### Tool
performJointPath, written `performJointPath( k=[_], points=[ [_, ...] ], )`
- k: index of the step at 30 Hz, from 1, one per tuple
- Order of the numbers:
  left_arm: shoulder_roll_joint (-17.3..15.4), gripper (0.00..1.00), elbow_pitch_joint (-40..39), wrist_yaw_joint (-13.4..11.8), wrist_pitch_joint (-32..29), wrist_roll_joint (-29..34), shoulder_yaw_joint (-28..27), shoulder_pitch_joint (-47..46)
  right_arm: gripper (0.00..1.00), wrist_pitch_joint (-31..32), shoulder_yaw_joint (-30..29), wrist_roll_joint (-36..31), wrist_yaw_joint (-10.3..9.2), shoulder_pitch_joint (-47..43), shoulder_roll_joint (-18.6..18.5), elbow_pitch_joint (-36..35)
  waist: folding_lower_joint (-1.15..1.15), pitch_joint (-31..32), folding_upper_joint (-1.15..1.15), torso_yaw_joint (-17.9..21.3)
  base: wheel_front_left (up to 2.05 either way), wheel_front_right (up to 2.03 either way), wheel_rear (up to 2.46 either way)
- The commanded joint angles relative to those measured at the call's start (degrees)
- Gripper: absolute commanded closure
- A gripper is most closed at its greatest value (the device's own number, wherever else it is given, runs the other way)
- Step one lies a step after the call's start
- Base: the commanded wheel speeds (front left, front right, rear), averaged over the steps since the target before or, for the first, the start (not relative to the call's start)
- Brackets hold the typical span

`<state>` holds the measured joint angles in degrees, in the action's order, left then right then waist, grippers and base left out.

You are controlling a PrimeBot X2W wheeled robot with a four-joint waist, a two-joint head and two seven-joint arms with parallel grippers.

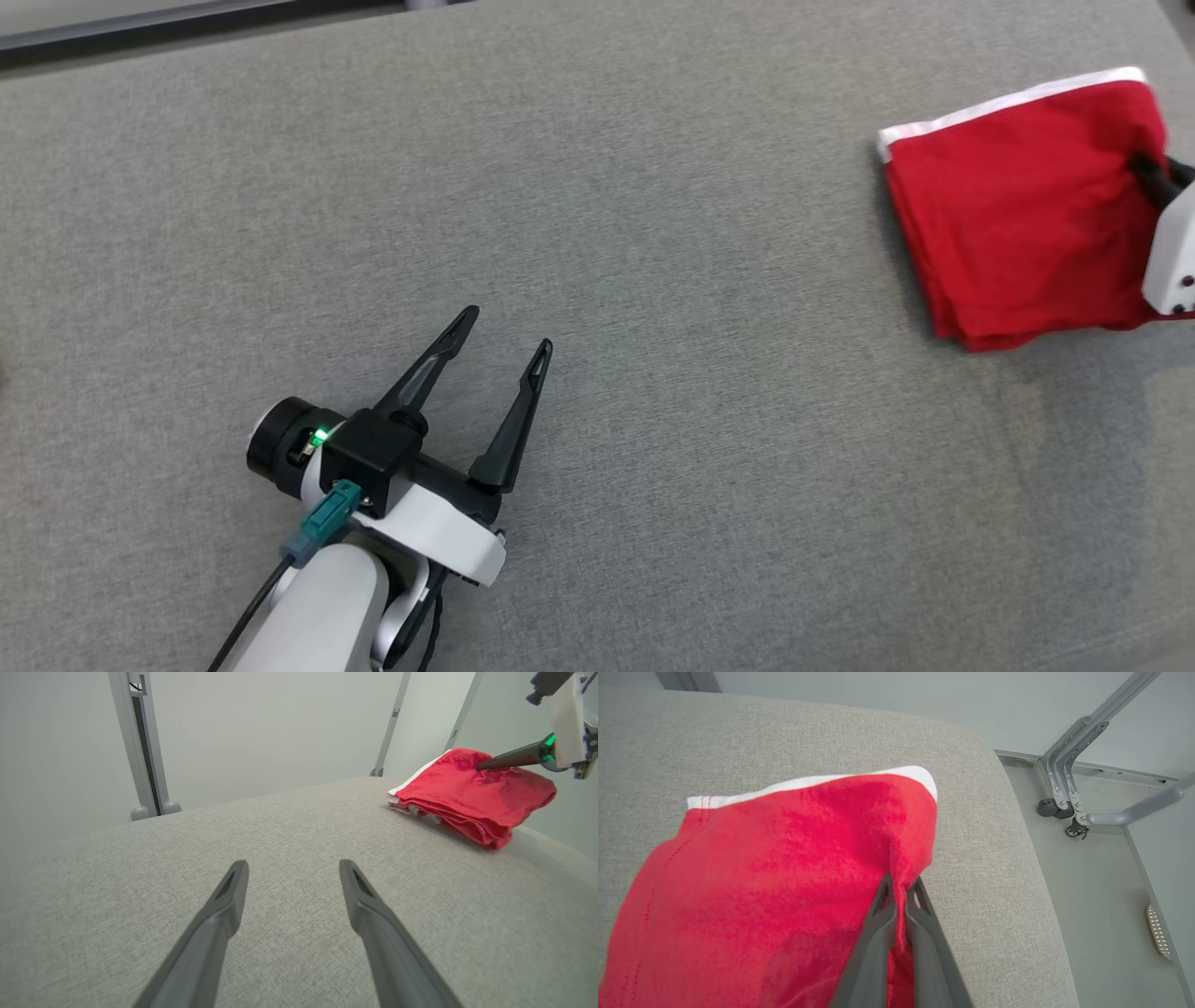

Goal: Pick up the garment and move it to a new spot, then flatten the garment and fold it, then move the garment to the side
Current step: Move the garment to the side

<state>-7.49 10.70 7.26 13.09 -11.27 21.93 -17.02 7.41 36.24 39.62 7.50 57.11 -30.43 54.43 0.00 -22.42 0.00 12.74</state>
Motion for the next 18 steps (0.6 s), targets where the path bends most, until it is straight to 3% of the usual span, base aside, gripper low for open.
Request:
performJointPath(
  k=[1, 4, 5, 6, 7, 13, 18],
  points=[
    [-0.4, 0.00, -0.3, 0.1, -0.1, 0.0, -0.1, -1.1, 1.00, -0.6, 0.5, -1.1, -0.01, 0.7, -0.6, 1.1, 0.00, -0.7, 0.00, -0.9, 0.00, 0.00, 0.00],
    [-0.6, 0.00, -0.4, -0.2, 0.0, -0.4, -0.3, -1.2, 1.00, -1.4, 1.0, -3.7, -0.01, 3.0, -0.8, 5.5, 0.00, -0.9, 0.00, -1.5, 0.00, 0.00, 0.00],
    [-0.7, 0.00, -0.4, -0.2, 0.1, -0.4, -0.4, -1.2, 0.88, -1.8, 1.1, -4.3, -0.01, 3.6, -0.7, 6.9, 0.00, -0.9, 0.00, -1.6, 0.00, 0.00, 0.00],
    [-0.6, 0.00, -0.3, -0.3, 0.1, -0.5, -0.3, -1.2, 0.56, -2.5, 1.0, -5.0, -0.01, 4.2, -0.5, 8.3, 0.00, -0.8, 0.00, -1.8, 0.00, 0.00, 0.00],
    [-0.6, 0.00, -0.2, -0.3, 0.2, -0.5, -0.2, -1.3, 0.00, -3.3, 0.9, -5.5, -0.01, 4.6, -0.1, 9.2, 0.00, -0.6, 0.00, -1.9, 0.00, 0.00, 0.00],
    [0.1, 0.00, 0.7, -0.7, 0.9, -1.3, 0.0, -0.6, 0.00, -10.5, -0.4, -8.2, -0.01, 6.3, 1.5, 15.8, 0.00, 1.7, 0.00, -2.5, 0.00, 0.00, 0.00],
    [0.4, 0.00, 1.2, -1.0, 1.4, -2.0, -0.4, 0.4, 0.00, -15.7, 0.0, -10.3, -0.01, 6.1, 3.0, 16.6, 0.00, 4.2, 0.00, -2.5, 0.00, 0.00, 0.00]
  ],
)
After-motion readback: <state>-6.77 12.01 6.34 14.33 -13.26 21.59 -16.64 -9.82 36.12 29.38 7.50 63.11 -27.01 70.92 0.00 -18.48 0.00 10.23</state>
